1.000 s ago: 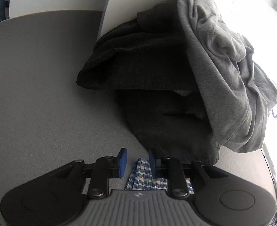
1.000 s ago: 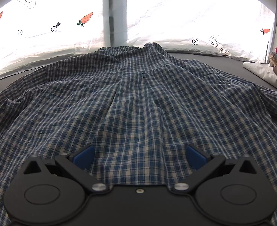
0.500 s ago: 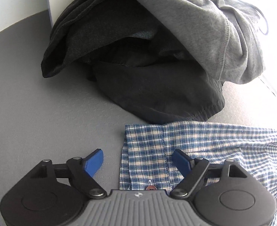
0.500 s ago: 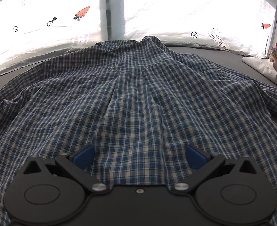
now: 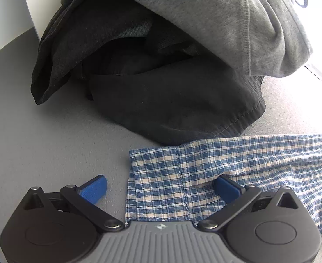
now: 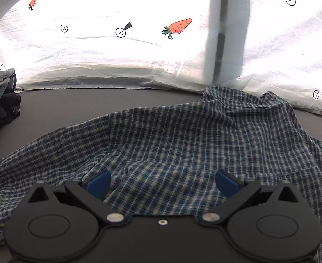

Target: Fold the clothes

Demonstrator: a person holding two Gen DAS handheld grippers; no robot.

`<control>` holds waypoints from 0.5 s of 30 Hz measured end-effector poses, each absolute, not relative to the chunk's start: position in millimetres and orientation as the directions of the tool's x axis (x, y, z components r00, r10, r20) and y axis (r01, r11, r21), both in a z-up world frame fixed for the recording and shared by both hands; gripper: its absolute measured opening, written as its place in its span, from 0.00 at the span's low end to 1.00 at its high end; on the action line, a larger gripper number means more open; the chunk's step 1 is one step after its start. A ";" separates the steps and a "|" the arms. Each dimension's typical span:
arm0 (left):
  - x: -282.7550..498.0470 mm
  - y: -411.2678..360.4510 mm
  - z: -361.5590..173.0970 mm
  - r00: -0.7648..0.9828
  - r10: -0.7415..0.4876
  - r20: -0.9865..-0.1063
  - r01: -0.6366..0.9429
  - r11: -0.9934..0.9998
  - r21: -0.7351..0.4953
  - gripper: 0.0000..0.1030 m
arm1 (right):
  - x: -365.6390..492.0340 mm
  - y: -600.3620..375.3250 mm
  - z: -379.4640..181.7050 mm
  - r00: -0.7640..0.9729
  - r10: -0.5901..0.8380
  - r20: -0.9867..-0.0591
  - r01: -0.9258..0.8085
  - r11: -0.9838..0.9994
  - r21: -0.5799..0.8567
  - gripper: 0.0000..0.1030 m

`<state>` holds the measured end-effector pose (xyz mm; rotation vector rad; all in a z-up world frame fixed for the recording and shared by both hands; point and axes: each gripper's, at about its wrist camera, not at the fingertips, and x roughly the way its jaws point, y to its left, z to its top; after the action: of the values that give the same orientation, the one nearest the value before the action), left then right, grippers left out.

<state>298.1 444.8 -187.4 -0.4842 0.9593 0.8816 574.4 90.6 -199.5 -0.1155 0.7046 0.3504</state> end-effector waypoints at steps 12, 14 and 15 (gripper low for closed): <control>290.7 433.8 -189.1 0.312 0.479 -0.820 -0.823 0.568 0.019 1.00 | 703.8 169.9 -223.1 0.613 0.285 -0.737 -0.414 0.910 0.008 1.00; 288.9 431.1 -189.6 0.318 0.491 -0.811 -0.824 0.567 0.020 1.00 | 708.5 165.8 -218.9 0.588 0.269 -0.763 -0.399 0.917 0.016 1.00; 288.8 431.1 -189.3 0.320 0.490 -0.811 -0.823 0.568 0.019 1.00 | 707.0 159.5 -216.1 0.572 0.269 -0.775 -0.381 0.924 0.040 1.00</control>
<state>288.8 431.1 -189.3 -0.4394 0.8780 0.9000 707.0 159.5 -216.1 -0.1371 0.8836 0.3830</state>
